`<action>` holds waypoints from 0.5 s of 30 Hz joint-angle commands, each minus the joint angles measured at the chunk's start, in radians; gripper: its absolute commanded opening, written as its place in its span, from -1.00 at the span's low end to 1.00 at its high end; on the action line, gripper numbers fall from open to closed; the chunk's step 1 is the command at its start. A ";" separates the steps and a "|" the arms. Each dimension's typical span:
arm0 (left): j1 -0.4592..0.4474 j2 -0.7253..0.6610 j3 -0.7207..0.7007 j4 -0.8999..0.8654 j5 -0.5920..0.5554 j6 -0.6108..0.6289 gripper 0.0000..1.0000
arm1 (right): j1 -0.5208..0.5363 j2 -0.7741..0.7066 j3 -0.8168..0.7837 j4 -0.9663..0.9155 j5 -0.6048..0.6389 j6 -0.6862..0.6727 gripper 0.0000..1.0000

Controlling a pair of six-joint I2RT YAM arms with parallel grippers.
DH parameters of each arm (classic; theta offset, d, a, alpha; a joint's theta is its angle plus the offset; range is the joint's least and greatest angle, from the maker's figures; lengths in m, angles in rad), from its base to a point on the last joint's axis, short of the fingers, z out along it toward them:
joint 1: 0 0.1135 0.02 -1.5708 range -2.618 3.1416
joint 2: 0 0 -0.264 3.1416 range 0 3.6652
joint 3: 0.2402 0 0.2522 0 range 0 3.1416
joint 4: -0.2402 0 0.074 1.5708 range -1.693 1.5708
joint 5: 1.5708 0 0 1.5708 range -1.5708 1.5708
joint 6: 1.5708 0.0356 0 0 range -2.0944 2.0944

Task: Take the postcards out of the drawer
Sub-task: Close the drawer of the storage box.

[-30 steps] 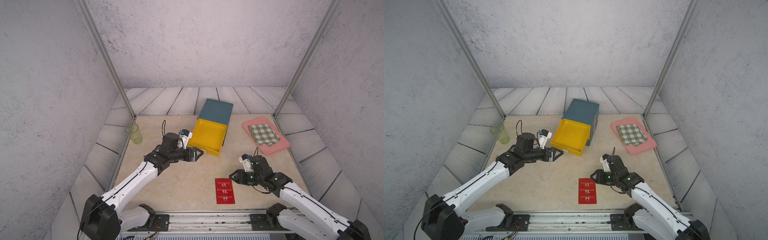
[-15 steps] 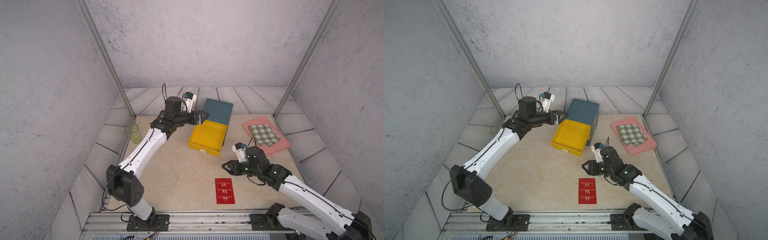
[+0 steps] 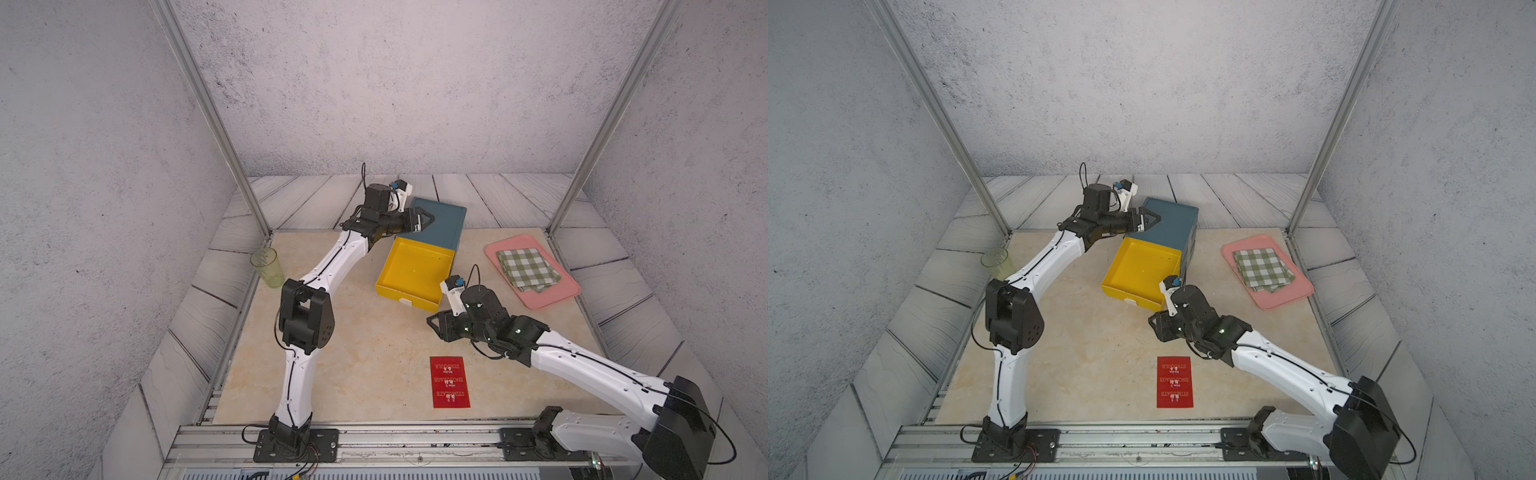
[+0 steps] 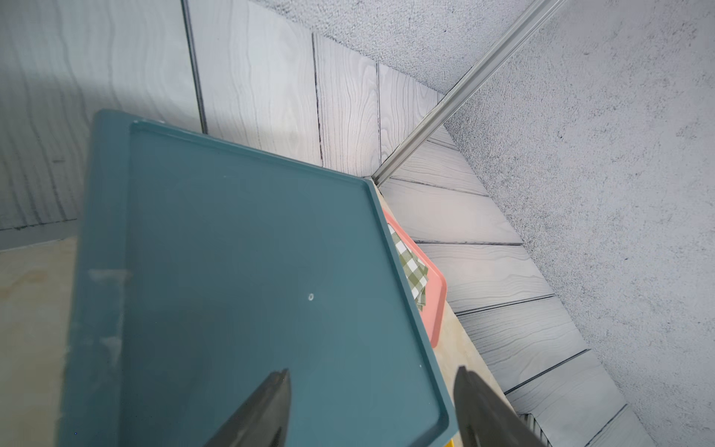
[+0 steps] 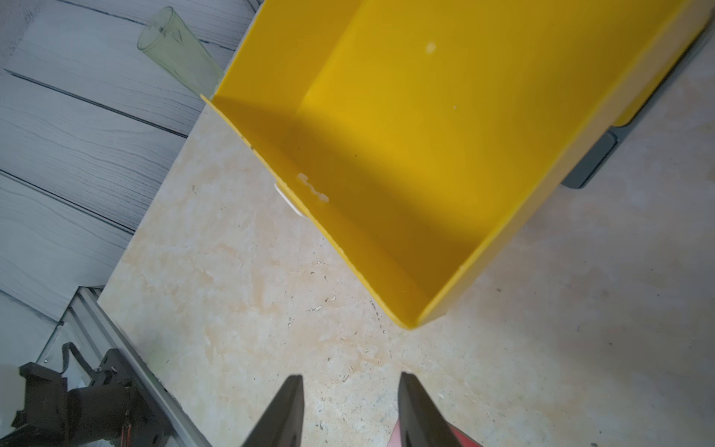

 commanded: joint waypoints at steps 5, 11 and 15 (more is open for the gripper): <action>0.002 0.041 0.032 0.047 0.041 -0.052 0.44 | 0.035 0.094 0.072 0.053 0.082 -0.052 -0.16; 0.003 0.046 0.021 0.023 0.035 -0.042 0.43 | 0.043 0.144 0.097 0.078 0.147 -0.075 -0.16; 0.002 0.053 0.022 0.005 0.035 -0.033 0.44 | 0.043 0.166 0.115 0.082 0.212 -0.103 -0.16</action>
